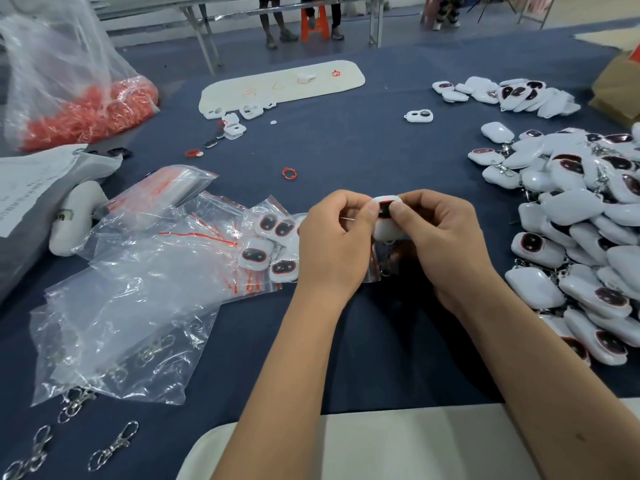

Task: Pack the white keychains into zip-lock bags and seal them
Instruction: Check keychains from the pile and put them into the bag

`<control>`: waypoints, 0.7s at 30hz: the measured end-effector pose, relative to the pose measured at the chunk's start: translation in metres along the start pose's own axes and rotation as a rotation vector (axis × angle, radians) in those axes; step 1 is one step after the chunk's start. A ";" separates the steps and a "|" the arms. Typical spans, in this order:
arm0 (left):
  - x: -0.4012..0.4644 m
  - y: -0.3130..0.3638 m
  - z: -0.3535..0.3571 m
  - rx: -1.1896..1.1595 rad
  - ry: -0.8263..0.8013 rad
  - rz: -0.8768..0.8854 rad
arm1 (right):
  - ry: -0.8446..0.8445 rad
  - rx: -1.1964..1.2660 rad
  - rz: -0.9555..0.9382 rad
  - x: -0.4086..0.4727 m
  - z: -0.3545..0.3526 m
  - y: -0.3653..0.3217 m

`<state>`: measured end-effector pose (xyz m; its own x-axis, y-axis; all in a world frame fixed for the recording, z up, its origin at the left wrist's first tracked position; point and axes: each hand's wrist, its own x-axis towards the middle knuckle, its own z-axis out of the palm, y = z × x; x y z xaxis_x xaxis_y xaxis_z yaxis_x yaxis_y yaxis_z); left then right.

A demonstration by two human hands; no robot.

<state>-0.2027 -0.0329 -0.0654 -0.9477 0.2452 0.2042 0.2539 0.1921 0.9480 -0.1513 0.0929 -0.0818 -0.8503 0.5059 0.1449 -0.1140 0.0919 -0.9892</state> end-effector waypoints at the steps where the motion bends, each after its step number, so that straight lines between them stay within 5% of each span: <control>1: 0.000 0.000 0.001 -0.017 0.027 0.001 | 0.028 0.097 0.045 0.001 0.000 -0.001; 5: -0.005 0.001 0.008 0.075 0.140 0.105 | 0.077 0.499 0.196 0.008 -0.005 -0.005; 10: -0.016 -0.002 0.023 0.205 -0.112 0.306 | 0.156 0.606 0.253 0.013 -0.012 -0.003; 16: -0.017 -0.005 0.023 0.293 -0.105 0.319 | 0.124 0.491 0.266 0.014 -0.013 0.002; 21: -0.016 -0.003 0.019 0.365 0.102 0.299 | 0.105 0.422 0.186 0.011 -0.010 0.003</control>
<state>-0.1847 -0.0197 -0.0763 -0.8324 0.2495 0.4948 0.5519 0.4528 0.7002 -0.1562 0.1072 -0.0832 -0.8220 0.5668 -0.0557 -0.1822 -0.3543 -0.9172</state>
